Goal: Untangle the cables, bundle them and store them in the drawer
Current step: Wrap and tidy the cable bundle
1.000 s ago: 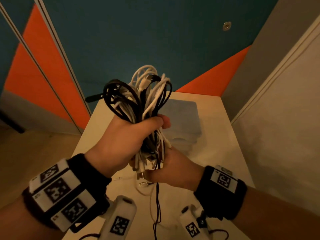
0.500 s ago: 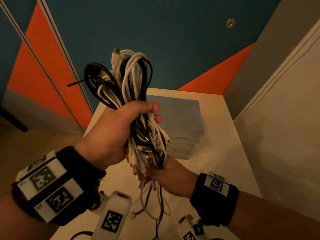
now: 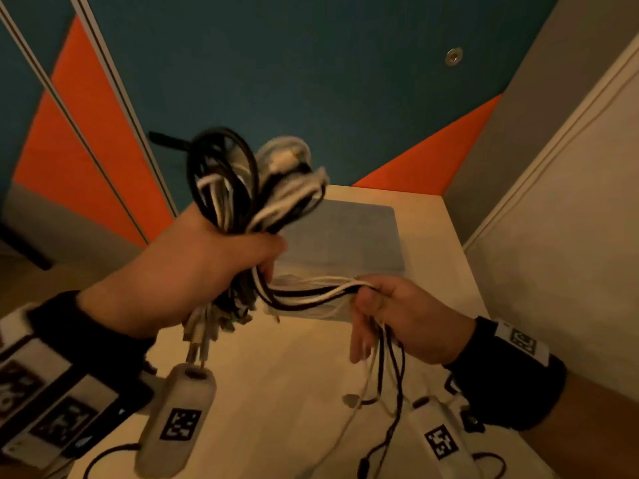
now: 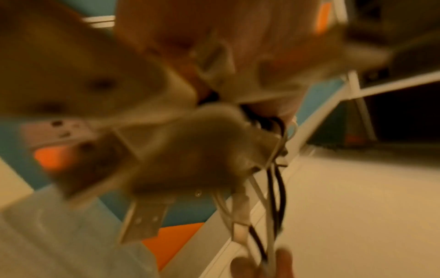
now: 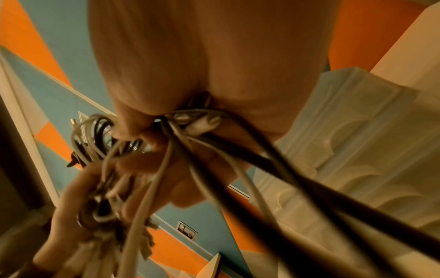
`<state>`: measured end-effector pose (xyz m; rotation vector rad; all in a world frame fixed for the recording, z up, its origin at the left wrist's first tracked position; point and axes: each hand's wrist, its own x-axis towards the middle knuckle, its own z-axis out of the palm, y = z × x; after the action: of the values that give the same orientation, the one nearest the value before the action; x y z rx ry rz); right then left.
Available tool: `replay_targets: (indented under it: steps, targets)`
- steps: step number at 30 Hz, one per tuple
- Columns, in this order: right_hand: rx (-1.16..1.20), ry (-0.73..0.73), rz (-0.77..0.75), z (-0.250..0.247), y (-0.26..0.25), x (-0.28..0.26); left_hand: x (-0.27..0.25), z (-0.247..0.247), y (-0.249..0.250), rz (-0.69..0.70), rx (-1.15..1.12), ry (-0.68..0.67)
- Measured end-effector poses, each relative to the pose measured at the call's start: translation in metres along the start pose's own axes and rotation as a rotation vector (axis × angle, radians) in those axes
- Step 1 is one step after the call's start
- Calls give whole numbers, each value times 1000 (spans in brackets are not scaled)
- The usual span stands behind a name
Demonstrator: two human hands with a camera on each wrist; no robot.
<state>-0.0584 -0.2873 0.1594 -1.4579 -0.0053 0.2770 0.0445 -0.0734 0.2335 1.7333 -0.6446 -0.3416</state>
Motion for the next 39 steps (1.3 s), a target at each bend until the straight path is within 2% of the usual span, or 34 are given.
replay_targets:
  steps: [2, 5, 11, 15, 19, 23, 30, 33, 37, 39]
  targets:
    - [-10, 68, -45, 0, -9, 2, -6, 8, -1, 1, 146, -16]
    - [-19, 105, -31, 4, -22, 6, -14, 22, -5, -16, 208, -139]
    - [-139, -40, 25, 18, -36, 11, -23, 51, -21, -43, 135, -183]
    - [-180, -1, 22, 24, -36, 14, -20, 52, -25, -47, 83, -181]
    - [-328, -20, -72, 27, -42, 14, -17, 49, -20, -39, -9, -128]
    - [-452, -8, -91, 29, -45, 12, -12, 39, -22, -31, 57, -80]
    - [-384, -1, -50, 19, -7, 2, -12, 27, -19, -2, -58, -64]
    - [-306, 56, -42, 26, 19, 1, -8, 26, -20, 1, -100, -8]
    - [-119, 325, -148, 26, 16, 11, -6, 29, -27, -15, -76, 43]
    - [18, 406, -216, 25, 1, 17, -8, 34, -31, -40, -11, 67]
